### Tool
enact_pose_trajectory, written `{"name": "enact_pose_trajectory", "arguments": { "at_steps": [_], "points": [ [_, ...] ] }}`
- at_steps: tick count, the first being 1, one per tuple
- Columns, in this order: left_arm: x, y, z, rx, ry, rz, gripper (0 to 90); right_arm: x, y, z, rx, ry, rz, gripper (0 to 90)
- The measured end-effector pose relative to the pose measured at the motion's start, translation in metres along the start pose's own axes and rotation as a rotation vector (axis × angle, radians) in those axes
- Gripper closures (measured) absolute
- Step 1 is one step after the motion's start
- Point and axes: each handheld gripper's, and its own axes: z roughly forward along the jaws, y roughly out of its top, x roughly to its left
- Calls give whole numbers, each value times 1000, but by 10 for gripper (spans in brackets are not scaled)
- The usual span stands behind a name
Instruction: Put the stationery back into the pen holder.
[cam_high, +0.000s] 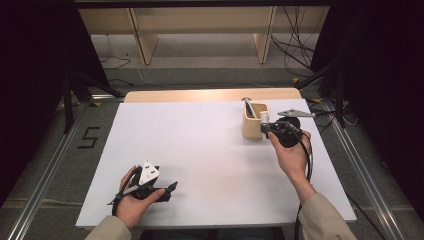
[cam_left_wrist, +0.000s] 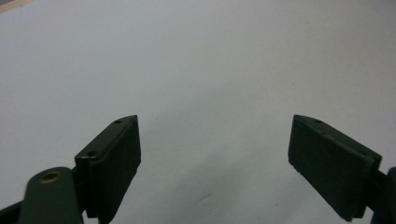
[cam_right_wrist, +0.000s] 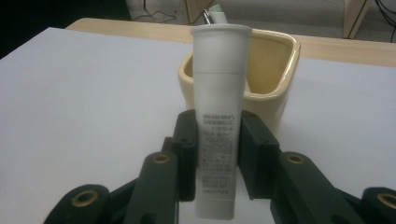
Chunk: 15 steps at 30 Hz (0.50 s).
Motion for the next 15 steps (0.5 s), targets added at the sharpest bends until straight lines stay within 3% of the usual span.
{"name": "enact_pose_trajectory", "arguments": {
  "at_steps": [15],
  "points": [
    [0, 0, 0, 1, -1, 5, 169, -2, 7, 0, -9, -6, 6, 706]
  ]
}}
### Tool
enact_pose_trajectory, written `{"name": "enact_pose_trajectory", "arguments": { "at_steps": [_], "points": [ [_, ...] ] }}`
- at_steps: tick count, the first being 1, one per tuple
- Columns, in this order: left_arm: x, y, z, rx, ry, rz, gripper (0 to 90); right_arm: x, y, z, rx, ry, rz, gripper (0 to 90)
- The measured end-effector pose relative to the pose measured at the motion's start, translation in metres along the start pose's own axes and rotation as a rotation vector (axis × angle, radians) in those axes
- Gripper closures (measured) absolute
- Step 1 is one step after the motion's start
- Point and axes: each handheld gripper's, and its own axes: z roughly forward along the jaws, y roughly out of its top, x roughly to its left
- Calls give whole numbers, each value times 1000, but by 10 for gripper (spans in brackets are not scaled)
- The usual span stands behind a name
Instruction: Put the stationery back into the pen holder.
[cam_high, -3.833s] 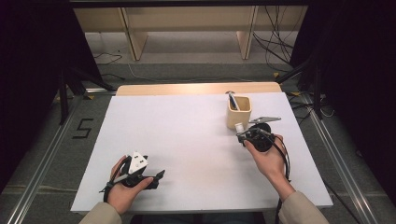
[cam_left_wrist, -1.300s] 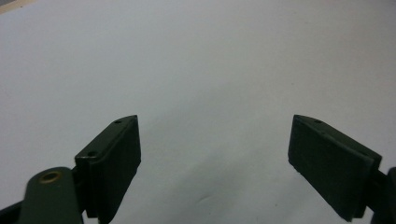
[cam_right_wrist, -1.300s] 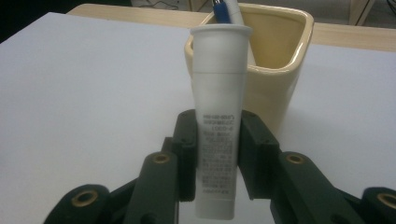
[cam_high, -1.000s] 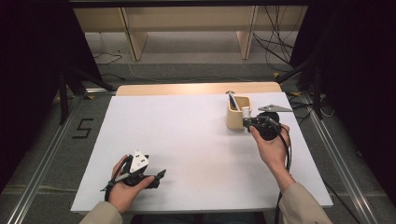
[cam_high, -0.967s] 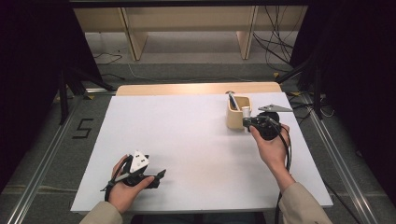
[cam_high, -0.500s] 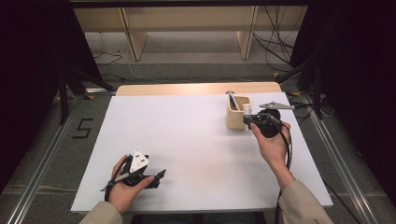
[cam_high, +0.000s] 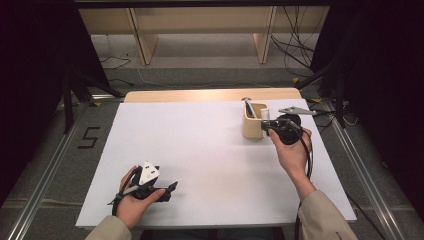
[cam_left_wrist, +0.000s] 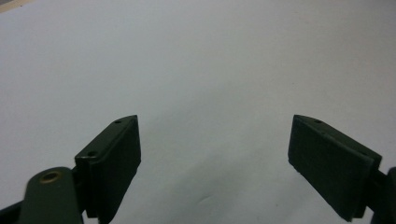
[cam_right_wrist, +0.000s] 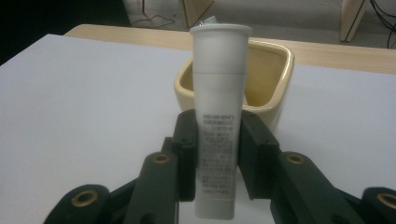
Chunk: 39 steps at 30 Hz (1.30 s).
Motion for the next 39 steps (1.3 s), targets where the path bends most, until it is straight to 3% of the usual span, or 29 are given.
{"name": "enact_pose_trajectory", "arguments": {
  "at_steps": [39],
  "points": [
    [0, 0, 0, 1, 0, 3, 169, 0, 16, 7, -8, -14, -8, 705]
  ]
}}
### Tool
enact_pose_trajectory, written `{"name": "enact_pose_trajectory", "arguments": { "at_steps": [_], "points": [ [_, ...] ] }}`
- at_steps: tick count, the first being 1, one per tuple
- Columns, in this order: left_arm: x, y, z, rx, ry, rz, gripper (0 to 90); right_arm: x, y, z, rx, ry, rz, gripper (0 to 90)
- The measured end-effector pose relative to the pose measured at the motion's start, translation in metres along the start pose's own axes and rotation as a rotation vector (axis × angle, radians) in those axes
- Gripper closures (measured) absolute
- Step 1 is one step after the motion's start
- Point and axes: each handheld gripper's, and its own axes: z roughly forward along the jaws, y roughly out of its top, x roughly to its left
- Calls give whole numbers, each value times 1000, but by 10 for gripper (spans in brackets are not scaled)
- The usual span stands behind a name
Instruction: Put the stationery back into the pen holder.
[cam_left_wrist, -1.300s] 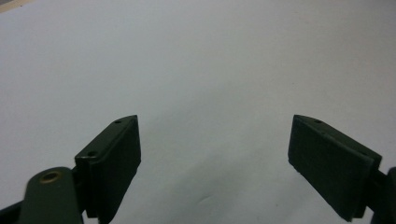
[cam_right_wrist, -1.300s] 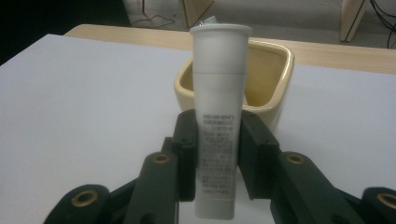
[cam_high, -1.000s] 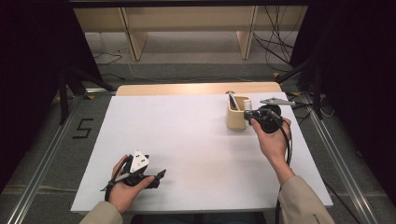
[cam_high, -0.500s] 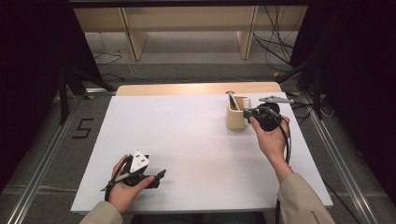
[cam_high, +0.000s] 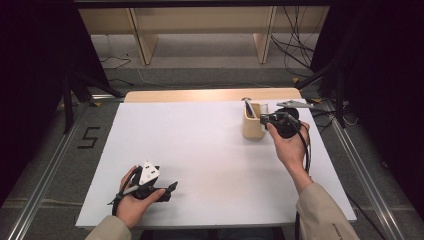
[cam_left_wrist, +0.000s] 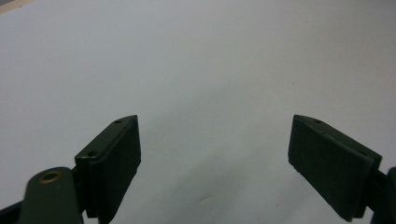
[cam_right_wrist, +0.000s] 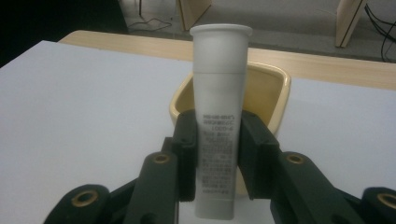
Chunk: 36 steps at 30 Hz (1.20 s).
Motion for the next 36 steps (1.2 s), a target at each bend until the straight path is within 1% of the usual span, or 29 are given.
{"name": "enact_pose_trajectory", "arguments": {
  "at_steps": [13, 18, 36],
  "points": [
    [-1, 0, 0, -2, -4, -6, 169, -1, 4, 2, -7, -2, 2, 705],
    [-1, 0, 0, -3, -4, -7, 169, -1, 8, 2, -9, -8, -7, 706],
    [-2, 0, 1, -4, -5, -9, 169, -2, 15, 3, -14, -18, -12, 705]
  ]
}}
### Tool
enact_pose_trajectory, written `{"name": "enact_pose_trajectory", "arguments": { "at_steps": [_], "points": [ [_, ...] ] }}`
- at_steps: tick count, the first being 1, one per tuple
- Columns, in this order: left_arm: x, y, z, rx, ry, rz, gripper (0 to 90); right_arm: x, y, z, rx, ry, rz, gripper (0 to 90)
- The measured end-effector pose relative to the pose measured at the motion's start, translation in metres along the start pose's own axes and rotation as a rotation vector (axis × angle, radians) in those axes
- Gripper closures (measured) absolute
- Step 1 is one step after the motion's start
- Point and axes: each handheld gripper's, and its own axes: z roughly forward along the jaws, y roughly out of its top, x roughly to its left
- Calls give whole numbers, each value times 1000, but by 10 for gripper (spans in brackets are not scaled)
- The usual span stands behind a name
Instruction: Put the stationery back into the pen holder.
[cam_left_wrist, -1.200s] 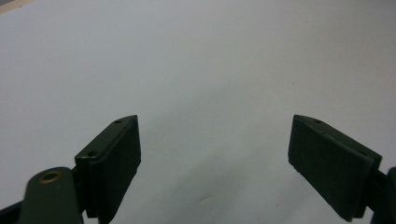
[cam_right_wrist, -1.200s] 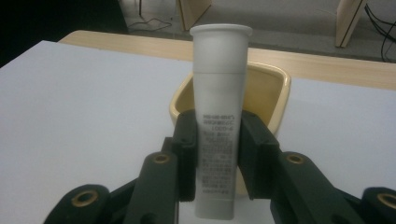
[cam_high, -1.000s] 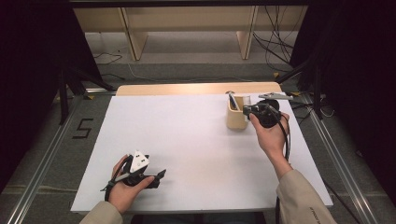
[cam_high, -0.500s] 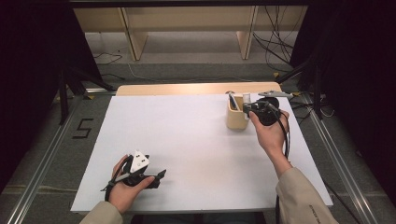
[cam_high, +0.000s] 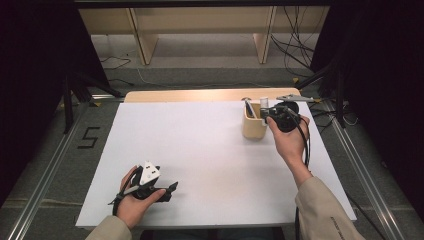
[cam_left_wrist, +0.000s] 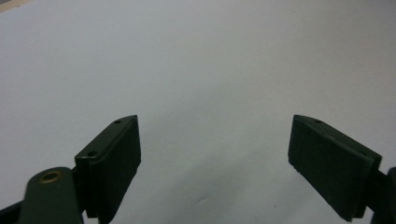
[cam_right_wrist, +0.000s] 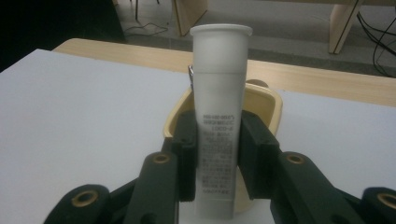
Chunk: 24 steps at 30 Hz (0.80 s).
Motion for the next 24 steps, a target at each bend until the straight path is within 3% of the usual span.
{"name": "enact_pose_trajectory", "arguments": {
  "at_steps": [24],
  "points": [
    [0, 0, 0, 1, 0, 3, 169, -3, 7, 6, -4, -15, 4, 705]
  ]
}}
